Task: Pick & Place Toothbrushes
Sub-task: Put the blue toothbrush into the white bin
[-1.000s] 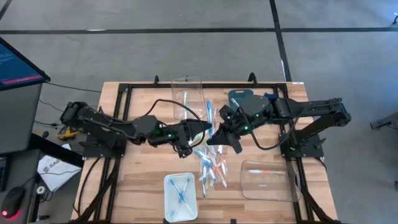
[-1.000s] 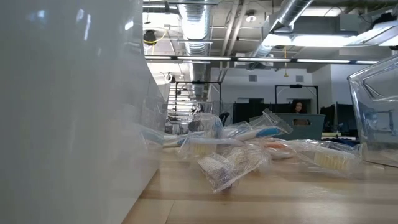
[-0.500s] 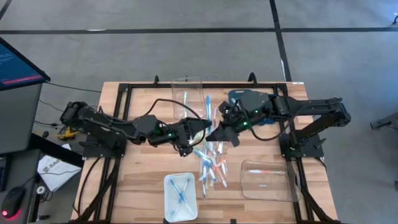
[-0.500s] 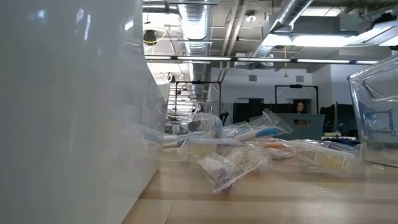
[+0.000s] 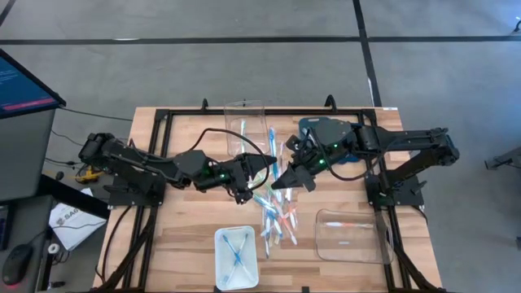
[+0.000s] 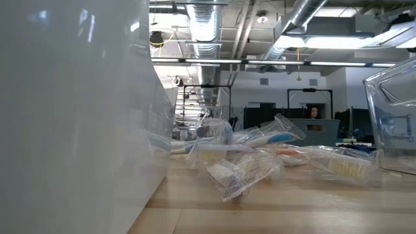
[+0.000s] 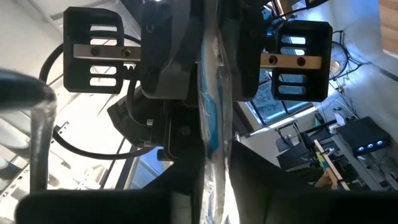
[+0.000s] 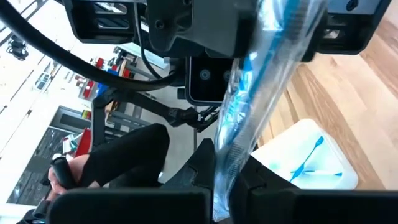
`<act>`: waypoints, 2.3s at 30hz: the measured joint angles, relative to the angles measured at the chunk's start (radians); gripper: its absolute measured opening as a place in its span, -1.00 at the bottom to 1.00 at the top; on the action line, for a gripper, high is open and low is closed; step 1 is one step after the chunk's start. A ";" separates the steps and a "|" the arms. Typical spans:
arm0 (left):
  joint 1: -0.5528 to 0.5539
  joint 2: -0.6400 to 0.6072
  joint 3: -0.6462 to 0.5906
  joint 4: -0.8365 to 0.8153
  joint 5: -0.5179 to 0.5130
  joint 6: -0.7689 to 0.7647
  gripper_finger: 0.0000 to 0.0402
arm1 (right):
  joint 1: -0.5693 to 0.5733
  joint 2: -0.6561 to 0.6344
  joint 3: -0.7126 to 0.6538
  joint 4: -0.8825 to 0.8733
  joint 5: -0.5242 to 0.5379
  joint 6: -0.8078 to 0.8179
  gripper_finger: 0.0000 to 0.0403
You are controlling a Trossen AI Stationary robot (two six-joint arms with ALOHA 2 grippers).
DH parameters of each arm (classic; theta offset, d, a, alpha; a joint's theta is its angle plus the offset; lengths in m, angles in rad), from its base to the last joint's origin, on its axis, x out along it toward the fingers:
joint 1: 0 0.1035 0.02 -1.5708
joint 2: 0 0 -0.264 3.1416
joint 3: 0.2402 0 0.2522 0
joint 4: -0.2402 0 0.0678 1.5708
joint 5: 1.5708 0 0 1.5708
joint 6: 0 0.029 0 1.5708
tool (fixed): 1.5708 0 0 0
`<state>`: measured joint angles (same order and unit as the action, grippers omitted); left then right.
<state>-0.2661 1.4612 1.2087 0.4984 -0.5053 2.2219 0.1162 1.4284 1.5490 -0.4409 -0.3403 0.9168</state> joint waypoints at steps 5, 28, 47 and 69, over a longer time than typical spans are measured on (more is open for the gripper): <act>0.000 0.000 0.000 0.000 0.000 -0.003 -0.81 | -0.005 0.000 0.000 0.003 -0.001 0.021 -0.94; -0.019 0.000 0.000 -0.002 -0.120 -0.129 -0.94 | -0.021 0.000 -0.001 0.018 -0.055 -0.041 -0.47; -0.076 0.000 0.000 -0.002 -0.349 -0.321 -0.95 | -0.021 -0.027 -0.001 -0.035 -0.079 -0.121 0.26; -0.238 0.001 0.000 -0.610 -0.449 -1.186 -0.95 | 0.090 -0.089 0.000 -0.424 0.533 -0.473 0.27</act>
<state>-0.5043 1.4624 1.2083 -0.1112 -0.9540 1.0359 0.2057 1.3399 1.5494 -0.8653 0.1924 0.4442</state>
